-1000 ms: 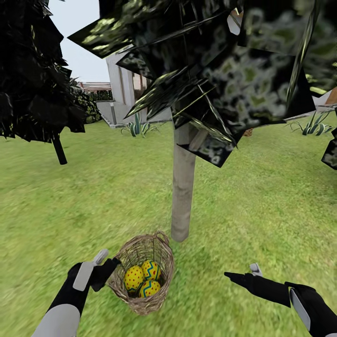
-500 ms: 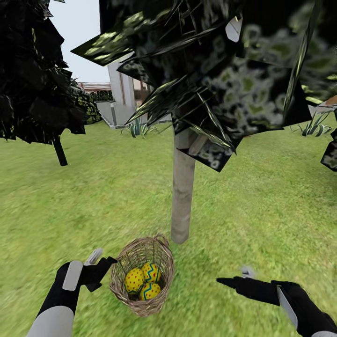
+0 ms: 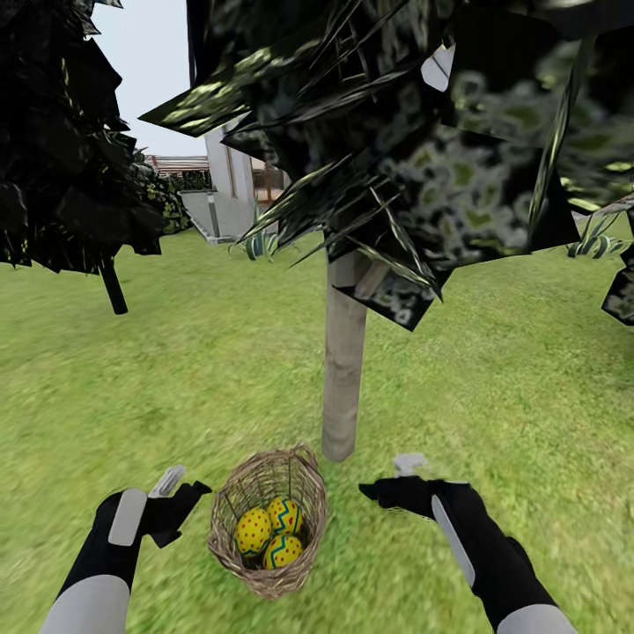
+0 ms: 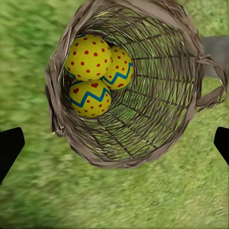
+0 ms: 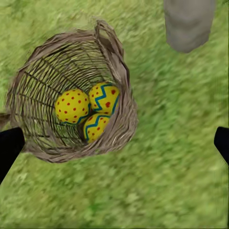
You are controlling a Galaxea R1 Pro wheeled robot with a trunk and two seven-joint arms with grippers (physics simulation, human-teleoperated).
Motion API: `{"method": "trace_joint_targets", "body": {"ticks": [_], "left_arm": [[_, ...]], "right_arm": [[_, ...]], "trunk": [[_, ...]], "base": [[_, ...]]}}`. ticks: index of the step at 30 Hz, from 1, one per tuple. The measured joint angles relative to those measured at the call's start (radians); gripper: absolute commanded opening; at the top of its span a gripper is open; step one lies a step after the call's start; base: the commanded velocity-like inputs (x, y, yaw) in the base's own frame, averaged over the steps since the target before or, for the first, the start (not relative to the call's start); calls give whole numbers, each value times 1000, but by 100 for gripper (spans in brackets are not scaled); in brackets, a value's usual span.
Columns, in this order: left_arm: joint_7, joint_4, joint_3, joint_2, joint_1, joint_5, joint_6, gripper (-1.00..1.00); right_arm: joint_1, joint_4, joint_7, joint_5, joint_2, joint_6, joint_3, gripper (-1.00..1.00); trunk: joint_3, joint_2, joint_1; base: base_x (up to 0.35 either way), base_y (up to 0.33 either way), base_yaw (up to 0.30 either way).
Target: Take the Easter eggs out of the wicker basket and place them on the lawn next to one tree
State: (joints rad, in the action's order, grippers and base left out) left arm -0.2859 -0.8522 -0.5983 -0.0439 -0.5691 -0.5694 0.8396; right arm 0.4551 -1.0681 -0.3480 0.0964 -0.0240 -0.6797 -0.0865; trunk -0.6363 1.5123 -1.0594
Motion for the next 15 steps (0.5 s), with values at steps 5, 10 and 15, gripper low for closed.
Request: {"method": "trace_joint_targets", "body": {"ticks": [5, 10, 15], "left_arm": [[0, 0, 1, 2, 0, 0, 0, 100], [2, -4, 1, 35, -11, 0, 4, 100], [2, -93, -1, 45, -23, 0, 110, 100]], "right_arm": [[6, -131, 11, -4, 54, -268, -76, 100], [13, -151, 242, -96, 135, -312, -240, 100], [14, -153, 371, -116, 165, -313, -298, 100]], "trunk": [[0, 0, 0], [0, 0, 0], [0, 0, 0]], "base": [[0, 0, 0], [0, 0, 0], [0, 0, 0]]}}
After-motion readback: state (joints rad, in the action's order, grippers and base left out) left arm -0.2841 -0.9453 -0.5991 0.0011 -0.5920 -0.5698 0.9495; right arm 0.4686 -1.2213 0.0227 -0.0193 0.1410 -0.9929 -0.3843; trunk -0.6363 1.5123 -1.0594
